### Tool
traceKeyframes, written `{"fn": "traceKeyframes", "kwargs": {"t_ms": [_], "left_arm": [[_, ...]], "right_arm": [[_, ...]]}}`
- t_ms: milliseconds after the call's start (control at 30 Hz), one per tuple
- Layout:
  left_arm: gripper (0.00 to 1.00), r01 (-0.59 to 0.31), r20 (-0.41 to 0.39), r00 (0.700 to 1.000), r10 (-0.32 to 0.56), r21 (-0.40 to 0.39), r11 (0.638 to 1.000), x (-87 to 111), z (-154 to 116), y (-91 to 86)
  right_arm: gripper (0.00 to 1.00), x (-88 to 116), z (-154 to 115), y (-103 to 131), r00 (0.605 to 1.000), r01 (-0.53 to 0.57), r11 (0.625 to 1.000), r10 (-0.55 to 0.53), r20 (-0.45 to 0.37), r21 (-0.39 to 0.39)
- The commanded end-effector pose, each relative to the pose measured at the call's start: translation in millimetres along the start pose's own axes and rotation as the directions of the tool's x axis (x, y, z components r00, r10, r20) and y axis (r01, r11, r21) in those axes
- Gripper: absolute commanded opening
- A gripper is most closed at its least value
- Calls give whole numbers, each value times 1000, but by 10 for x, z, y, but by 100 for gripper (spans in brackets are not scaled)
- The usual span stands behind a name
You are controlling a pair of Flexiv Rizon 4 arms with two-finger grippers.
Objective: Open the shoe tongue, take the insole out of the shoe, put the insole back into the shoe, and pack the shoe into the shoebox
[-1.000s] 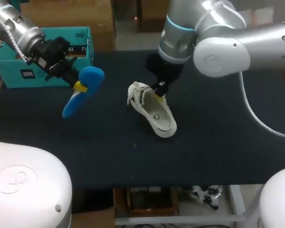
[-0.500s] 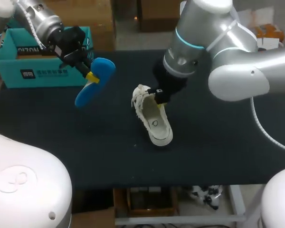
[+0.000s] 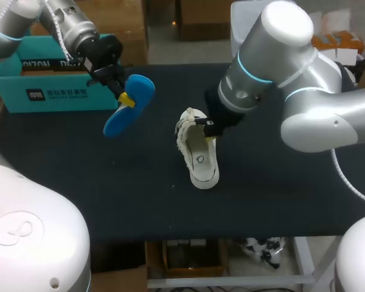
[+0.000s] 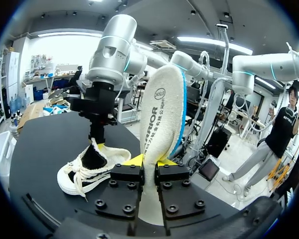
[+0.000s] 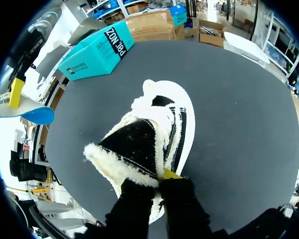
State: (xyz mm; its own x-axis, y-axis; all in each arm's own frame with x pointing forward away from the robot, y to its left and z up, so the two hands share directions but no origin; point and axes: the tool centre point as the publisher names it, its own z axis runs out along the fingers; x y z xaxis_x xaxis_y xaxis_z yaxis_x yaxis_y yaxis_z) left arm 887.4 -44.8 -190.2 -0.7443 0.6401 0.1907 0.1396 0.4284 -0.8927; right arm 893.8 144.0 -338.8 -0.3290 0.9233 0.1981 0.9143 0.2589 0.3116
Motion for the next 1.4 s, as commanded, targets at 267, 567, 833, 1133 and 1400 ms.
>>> {"fn": "traceKeyframes", "kwargs": {"t_ms": [267,567,833,1133,1400], "left_arm": [[0,-1,-51,999,2,11,1000,-27,41,22],[0,-127,-93,987,130,35,991,244,245,-230],[0,-158,-124,978,165,69,985,306,427,-448],[0,-158,-124,978,165,69,985,306,427,-448],[0,-213,-139,965,221,72,974,369,510,-444]], "right_arm": [[100,-128,-195,-59,1000,2,998,-3,-23,-67],[100,-109,-785,-180,999,-15,1000,15,-43,7],[100,-97,-893,-188,999,8,1000,-7,-41,29],[100,-97,-893,-188,999,8,1000,-7,-41,29],[100,-248,-996,-117,982,-122,988,134,-131,95]]}}
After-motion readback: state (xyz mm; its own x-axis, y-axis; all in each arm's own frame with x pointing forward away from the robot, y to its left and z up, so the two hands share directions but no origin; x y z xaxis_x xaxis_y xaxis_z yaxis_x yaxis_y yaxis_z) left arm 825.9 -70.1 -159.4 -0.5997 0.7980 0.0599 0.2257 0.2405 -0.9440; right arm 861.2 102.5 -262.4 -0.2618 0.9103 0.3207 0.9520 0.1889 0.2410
